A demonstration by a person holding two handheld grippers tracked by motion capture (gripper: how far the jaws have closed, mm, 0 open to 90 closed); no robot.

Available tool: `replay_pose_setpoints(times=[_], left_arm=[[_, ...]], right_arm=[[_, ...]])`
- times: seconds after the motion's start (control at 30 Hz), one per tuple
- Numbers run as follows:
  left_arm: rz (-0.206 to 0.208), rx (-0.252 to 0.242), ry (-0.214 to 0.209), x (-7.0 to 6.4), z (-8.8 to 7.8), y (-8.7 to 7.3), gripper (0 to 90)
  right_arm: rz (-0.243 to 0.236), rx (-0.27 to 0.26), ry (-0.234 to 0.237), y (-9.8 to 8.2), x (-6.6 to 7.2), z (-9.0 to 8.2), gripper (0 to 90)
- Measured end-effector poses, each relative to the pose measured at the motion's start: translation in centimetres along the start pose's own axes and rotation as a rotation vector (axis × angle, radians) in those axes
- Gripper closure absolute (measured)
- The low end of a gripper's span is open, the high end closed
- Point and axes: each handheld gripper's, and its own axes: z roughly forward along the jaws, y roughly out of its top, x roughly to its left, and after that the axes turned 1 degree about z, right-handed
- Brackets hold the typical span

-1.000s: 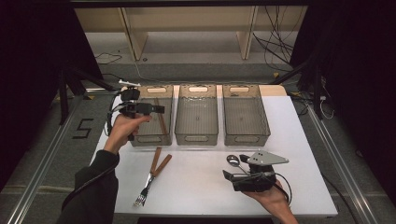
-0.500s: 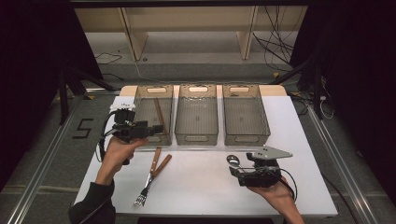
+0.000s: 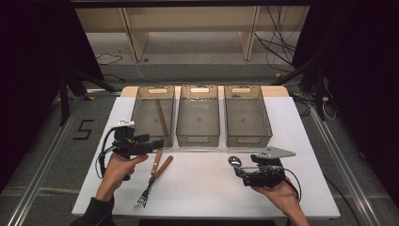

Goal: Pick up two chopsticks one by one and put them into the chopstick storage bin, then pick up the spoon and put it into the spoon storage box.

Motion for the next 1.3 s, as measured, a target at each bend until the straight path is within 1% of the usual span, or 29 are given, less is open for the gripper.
replay_pose_setpoints(times=[0.07,0.13,0.17,0.23,0.27,0.33,0.6,0.67,0.83,0.9,0.97,1.07,1.1,1.17,1.3], left_arm=[[0.012,-0.002,-0.008,-0.2,0.0,-0.3,17.4],[0.016,-0.005,-0.024,-0.4,0.0,-0.7,17.0],[0.016,-0.007,-0.025,-0.5,0.0,-0.9,16.9],[0.027,0.0,-0.031,-0.7,-0.1,-1.2,16.6],[0.027,0.003,-0.031,-0.9,0.0,-1.4,16.4],[0.042,0.01,-0.025,-1.0,-0.1,-1.6,16.3],[0.084,-0.001,-0.02,-1.7,0.2,-2.8,15.9],[0.098,0.002,-0.026,-1.7,0.2,-3.1,15.9],[0.109,-0.013,-0.032,-1.8,0.1,-3.8,15.9],[0.108,-0.021,-0.036,-1.9,-0.1,-4.2,15.9],[0.119,-0.022,-0.034,-2.0,-0.2,-4.6,15.9],[0.114,-0.021,-0.035,-2.1,0.0,-4.8,15.9],[0.108,-0.022,-0.034,-2.2,0.0,-4.9,15.9],[0.121,-0.014,-0.034,-2.3,0.2,-5.0,15.9],[0.129,-0.027,-0.035,-2.6,0.3,-5.2,15.9]], right_arm=[[0.004,0.01,-0.003,-0.1,-0.2,0.0,20.6],[0.007,0.014,-0.005,-0.2,-0.5,0.0,20.8],[0.014,0.018,-0.004,-0.2,-0.6,0.0,20.8],[0.016,0.022,-0.004,-0.3,-0.8,0.0,20.9],[0.015,0.026,-0.005,-0.3,-0.9,-0.1,20.9],[0.018,0.03,-0.002,-0.3,-1.0,0.0,21.1],[0.016,0.073,0.002,-0.5,-1.3,0.2,22.1],[0.017,0.078,0.002,-0.6,-1.4,0.3,22.4],[0.013,0.095,0.004,-0.6,-1.3,0.3,23.2],[0.011,0.105,0.003,-0.6,-1.3,0.3,24.2],[0.008,0.117,-0.004,-0.6,-1.4,0.4,25.5],[0.027,0.129,-0.002,-0.6,-1.5,0.5,27.3],[0.026,0.134,-0.003,-0.6,-1.5,0.5,28.6],[0.014,0.15,-0.006,-0.6,-1.4,0.6,31.0],[0.015,0.19,-0.002,-0.8,-1.7,0.8,37.5]])
